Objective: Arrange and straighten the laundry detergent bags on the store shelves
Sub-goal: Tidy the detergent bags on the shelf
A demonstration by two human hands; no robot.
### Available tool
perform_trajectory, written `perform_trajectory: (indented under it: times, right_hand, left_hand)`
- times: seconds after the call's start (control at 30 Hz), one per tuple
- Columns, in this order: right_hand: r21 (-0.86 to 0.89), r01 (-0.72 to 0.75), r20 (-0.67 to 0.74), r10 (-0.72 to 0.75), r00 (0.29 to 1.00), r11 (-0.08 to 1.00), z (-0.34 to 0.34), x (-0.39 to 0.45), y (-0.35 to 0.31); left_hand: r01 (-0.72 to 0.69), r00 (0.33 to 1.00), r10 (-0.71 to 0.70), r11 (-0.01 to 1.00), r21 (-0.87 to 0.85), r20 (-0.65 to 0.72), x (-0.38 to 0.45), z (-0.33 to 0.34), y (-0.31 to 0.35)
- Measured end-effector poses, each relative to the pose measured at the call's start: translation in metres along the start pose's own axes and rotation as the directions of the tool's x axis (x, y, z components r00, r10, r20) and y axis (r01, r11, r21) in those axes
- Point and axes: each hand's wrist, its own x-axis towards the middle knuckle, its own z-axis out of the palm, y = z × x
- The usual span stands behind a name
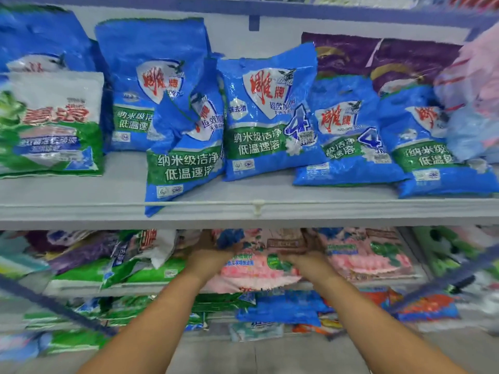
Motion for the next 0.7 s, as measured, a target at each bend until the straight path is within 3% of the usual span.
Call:
perform_trajectory:
  times: [0.13, 0.23, 0.37, 0.43, 0.5, 0.57, 0.6, 0.7]
  right_hand:
    - [-0.092, 0.107, -0.078, -0.114, 0.99, 0.99, -0.002, 0.01, -0.022]
    - [-0.145, 0.165, -0.026, -0.17, 0.985, 0.976, -0.011, 0.006, -0.045]
    - [-0.315, 0.133, -0.008, -0.143, 0.99, 0.94, -0.009, 0.006, -0.028]
    - [-0.208, 0.082, -0.028, -0.089, 0.996, 0.975, -0.008, 0.003, -0.015]
    - [0.074, 0.016, -0.029, -0.014, 0.999, 0.997, -0.013, 0.001, -0.009]
    - [0.314, -0.05, 0.005, 0.051, 0.999, 0.948, -0.017, -0.002, -0.009]
    - [0.304, -0.041, -0.012, 0.047, 0.999, 0.952, -0.017, -0.002, -0.007]
    - [-0.14, -0.009, -0.091, -0.004, 0.996, 0.99, -0.017, 0.003, -0.001]
  left_hand:
    - [-0.091, 0.996, 0.092, 0.994, -0.062, 0.018, -0.006, -0.005, 0.027]
    - [0.072, 0.996, -0.075, 0.996, 0.059, 0.048, -0.004, -0.01, 0.045]
    - [-0.044, 0.998, 0.036, 0.988, 0.151, 0.056, 0.002, -0.005, 0.04]
    - [-0.031, 0.999, 0.028, 0.994, 0.106, 0.029, 0.003, 0.001, 0.035]
    - [-0.048, 0.999, 0.05, 0.987, 0.15, -0.009, 0.002, 0.001, 0.032]
    - [-0.076, 0.995, 0.085, 0.985, 0.153, -0.054, 0.001, 0.002, 0.029]
    - [-0.089, 0.992, 0.102, 0.983, 0.161, -0.072, 0.002, 0.003, 0.026]
    - [-0.115, 0.975, 0.164, 0.949, 0.294, -0.148, 0.004, 0.006, 0.016]
